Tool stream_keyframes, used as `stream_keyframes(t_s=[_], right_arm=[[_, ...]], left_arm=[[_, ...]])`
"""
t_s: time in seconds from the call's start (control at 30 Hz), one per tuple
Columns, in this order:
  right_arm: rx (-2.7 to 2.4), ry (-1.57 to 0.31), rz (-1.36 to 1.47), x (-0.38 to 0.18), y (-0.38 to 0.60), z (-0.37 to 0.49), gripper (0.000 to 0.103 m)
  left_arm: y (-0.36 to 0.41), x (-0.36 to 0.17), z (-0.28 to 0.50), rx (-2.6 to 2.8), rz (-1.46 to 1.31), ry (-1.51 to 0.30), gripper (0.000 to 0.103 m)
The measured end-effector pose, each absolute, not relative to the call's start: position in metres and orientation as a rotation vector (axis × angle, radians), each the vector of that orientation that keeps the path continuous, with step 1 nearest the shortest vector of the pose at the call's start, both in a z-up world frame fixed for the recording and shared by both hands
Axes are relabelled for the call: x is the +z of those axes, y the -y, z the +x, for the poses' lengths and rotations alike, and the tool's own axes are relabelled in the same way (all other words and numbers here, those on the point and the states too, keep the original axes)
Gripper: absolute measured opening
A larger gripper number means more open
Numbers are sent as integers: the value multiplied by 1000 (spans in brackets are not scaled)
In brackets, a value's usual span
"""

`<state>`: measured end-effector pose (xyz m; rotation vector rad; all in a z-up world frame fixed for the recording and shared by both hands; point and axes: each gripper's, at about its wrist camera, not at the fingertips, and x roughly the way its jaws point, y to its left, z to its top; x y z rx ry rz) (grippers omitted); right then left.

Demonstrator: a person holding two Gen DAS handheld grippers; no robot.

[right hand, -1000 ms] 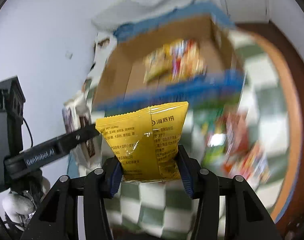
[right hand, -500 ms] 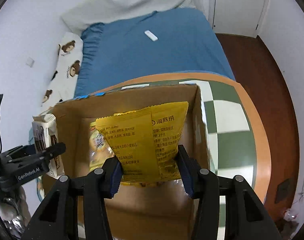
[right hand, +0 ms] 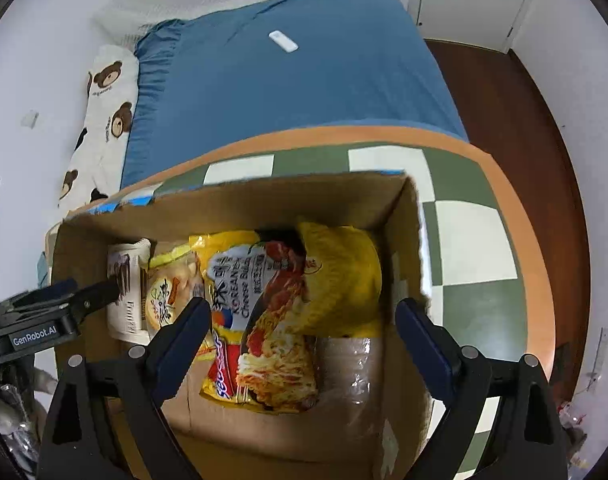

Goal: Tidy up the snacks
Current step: 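Carry both packs into the cardboard box and open both tools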

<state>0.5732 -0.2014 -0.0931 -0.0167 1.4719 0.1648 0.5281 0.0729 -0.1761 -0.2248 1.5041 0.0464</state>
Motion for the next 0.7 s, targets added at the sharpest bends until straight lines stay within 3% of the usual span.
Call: stream_keyframes(t_s=[0.7], right_arm=[[134, -1322, -115, -61, 199, 474, 96]], left_arm=[[-56, -134, 425, 112, -149, -1315, 95]])
